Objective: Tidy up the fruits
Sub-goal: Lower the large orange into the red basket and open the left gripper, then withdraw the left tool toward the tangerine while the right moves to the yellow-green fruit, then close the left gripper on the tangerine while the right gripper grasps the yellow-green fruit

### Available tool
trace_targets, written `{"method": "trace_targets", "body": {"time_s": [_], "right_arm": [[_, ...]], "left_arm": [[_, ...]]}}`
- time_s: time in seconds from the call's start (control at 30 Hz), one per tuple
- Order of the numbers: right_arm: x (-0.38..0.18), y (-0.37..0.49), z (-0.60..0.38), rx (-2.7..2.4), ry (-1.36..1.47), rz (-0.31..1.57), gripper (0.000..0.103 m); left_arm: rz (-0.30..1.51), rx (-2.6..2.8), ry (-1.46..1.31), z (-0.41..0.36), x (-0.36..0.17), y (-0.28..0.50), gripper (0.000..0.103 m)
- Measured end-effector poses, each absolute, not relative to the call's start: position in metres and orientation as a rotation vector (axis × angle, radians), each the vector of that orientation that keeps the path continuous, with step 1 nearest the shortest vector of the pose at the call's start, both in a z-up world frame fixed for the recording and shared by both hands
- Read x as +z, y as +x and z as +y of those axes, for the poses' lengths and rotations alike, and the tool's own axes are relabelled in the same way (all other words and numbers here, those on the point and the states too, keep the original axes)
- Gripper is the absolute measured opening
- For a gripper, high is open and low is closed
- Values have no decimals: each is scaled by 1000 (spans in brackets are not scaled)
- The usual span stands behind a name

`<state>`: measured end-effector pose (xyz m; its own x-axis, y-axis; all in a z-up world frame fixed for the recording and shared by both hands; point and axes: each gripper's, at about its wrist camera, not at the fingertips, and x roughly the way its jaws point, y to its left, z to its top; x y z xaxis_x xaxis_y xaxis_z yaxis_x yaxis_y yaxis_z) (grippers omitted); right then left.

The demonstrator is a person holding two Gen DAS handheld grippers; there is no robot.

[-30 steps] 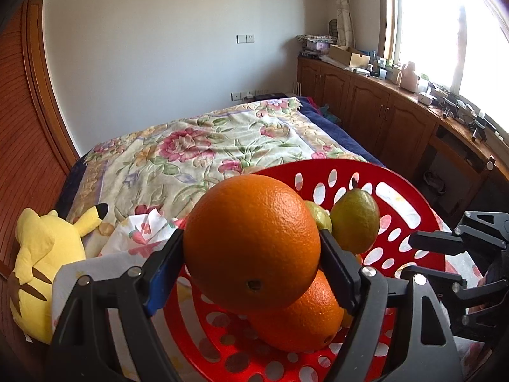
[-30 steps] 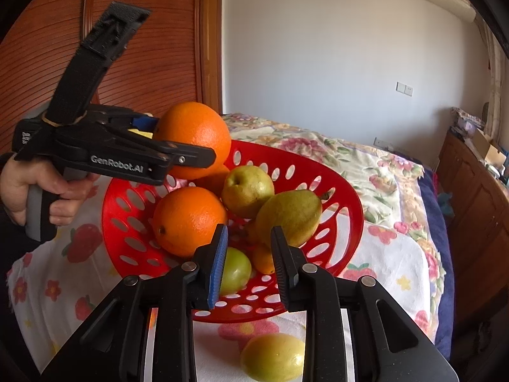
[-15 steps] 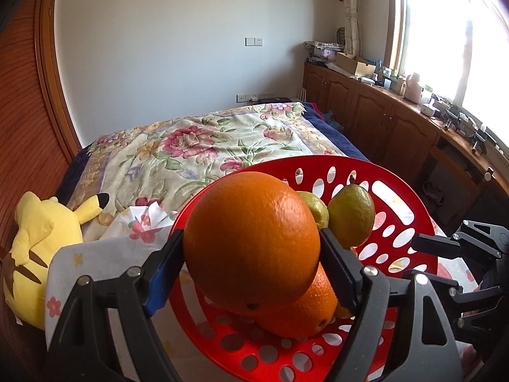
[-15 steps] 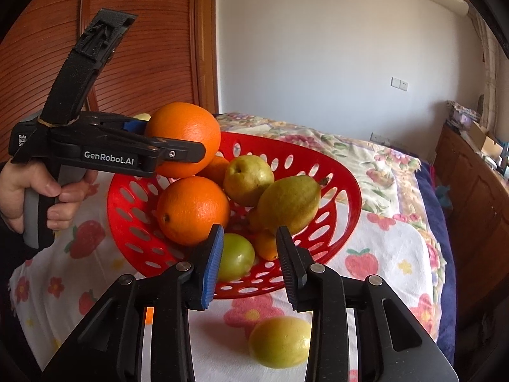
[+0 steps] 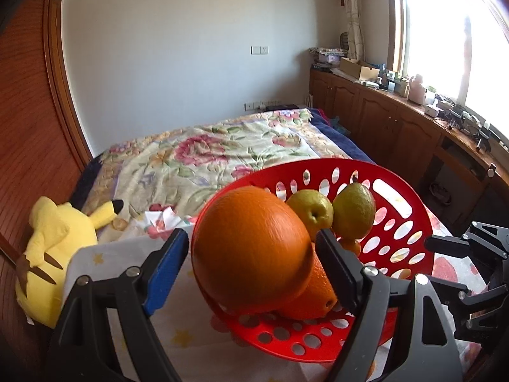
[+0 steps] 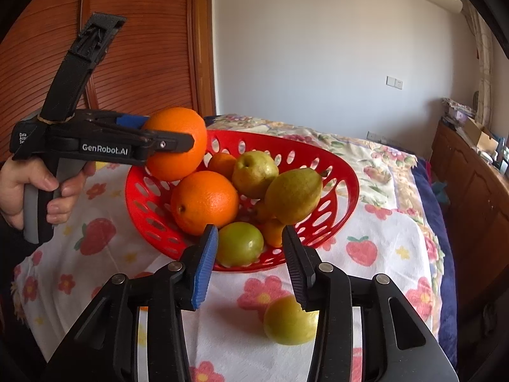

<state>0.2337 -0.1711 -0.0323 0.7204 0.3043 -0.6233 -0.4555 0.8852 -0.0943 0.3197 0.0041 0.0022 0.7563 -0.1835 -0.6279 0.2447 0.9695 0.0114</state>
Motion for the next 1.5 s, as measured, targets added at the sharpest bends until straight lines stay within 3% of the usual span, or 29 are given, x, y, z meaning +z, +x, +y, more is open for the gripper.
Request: {"method": "trace_targets", "body": {"time_s": [0.67, 1.5], "right_arm": [[-25, 206, -189, 387, -186, 614, 45], [-71, 214, -216, 281, -164, 762, 48]], "left_arm": [[552, -288, 76, 5, 12, 247, 82], [634, -328, 10, -16, -65, 198, 82]]}}
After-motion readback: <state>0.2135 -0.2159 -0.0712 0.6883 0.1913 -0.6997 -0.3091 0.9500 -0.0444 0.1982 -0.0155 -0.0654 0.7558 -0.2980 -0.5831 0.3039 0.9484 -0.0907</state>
